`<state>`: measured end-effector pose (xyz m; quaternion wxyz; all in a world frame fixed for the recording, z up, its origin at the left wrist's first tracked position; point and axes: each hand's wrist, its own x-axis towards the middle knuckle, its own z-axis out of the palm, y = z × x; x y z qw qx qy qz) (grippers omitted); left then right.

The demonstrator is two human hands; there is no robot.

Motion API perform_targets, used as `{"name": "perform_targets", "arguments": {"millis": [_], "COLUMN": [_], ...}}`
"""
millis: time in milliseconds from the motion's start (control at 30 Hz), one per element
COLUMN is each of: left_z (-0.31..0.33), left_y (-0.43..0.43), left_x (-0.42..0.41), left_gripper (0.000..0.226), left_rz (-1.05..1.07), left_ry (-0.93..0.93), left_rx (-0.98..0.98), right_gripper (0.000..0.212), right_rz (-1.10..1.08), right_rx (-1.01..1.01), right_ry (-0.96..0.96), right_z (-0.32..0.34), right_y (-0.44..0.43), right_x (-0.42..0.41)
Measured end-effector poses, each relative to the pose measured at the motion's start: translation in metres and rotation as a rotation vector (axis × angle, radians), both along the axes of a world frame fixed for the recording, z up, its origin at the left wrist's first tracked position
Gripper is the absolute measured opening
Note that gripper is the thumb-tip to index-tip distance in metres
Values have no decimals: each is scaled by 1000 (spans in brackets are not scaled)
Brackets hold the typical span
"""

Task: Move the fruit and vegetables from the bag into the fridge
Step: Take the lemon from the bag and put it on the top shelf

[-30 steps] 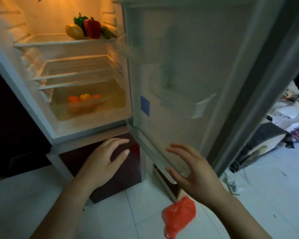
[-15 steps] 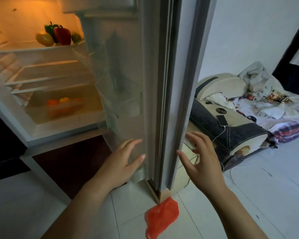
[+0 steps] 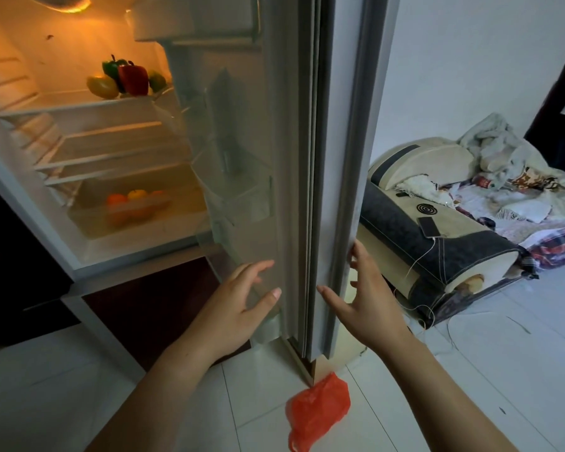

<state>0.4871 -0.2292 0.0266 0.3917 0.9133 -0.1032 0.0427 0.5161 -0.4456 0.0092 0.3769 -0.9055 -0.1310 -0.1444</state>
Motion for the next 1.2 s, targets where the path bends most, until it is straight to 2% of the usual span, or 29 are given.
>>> {"name": "perform_targets", "arguments": {"millis": [367,633,833,1033,1200], "left_z": [16,30,44,49,42], "left_y": [59,157,241,311,358], "left_x": [-43,-77,-86,-74,-49], "left_gripper": [49,65,77,70,71], "left_rz": [-11,68,132,203,381], "left_ry": [-89,-126,-70,-76,-128], "left_rx": [-54,-80,-6,-95,-132], "right_gripper": [89,82,84,86,90], "right_rz": [48,205,254,370,430], "right_rx": [-91,-102,-169,-196,-128], "right_ry": [-50,-74,-139,-116,-264], "right_z": [-2,-1,22,25,22], "right_y": [76,179,267,345,408], "right_x": [-59,-91,-77,-47,2]}}
